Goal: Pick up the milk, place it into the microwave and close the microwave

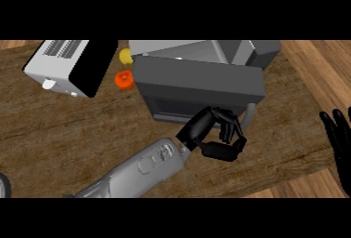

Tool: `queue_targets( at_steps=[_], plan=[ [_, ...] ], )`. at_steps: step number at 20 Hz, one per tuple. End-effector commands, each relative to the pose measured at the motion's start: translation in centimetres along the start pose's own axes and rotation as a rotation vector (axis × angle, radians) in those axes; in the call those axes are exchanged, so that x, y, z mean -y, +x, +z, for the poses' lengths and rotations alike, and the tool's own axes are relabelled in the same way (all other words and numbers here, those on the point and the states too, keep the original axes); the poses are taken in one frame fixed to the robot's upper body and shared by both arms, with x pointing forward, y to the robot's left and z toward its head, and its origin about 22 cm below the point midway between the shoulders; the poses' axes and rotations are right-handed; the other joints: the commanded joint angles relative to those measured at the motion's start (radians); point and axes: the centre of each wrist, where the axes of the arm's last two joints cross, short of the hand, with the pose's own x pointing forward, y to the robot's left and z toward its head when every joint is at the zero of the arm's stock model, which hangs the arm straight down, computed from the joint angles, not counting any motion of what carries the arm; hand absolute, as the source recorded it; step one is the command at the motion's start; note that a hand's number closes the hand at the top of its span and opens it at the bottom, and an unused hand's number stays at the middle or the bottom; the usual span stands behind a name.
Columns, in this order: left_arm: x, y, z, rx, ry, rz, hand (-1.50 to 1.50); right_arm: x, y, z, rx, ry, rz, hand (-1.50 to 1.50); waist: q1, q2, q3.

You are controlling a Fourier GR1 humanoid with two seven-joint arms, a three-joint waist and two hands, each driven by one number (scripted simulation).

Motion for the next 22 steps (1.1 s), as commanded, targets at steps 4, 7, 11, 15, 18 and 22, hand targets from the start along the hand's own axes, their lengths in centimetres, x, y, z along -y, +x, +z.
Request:
queue_targets(
  at_steps=[4,7,11,15,18,22],
  plan=[
    [-1.7,2.2,-2.9,0.051,0.069,0.001,1.50,0.1,1.2,-1.4,0.021,0.057,-0.028,-1.50,-0.070,0.017,0.002],
    [-2.0,2.9,-3.7,0.051,0.091,-0.014,1.50,0.1,1.9,-2.3,0.035,0.086,-0.023,-1.50,-0.094,0.018,0.003],
    [-2.8,3.8,-4.9,0.066,0.124,-0.028,1.50,0.4,2.4,-3.0,0.033,0.112,-0.035,-1.50,-0.111,0.029,0.005],
    [-3.4,4.8,-5.9,0.074,0.154,-0.029,1.50,0.4,2.8,-3.6,0.038,0.129,-0.045,-1.50,-0.138,0.039,0.006],
    [-3.9,5.0,-6.3,0.071,0.185,-0.031,1.50,0.5,3.2,-4.0,0.038,0.149,-0.042,-1.50,-0.156,0.042,0.005],
    [-4.6,5.0,-6.7,0.057,0.220,-0.037,1.50,1.1,3.8,-4.6,0.038,0.160,-0.029,-1.50,-0.171,0.053,0.006]
  ],
)
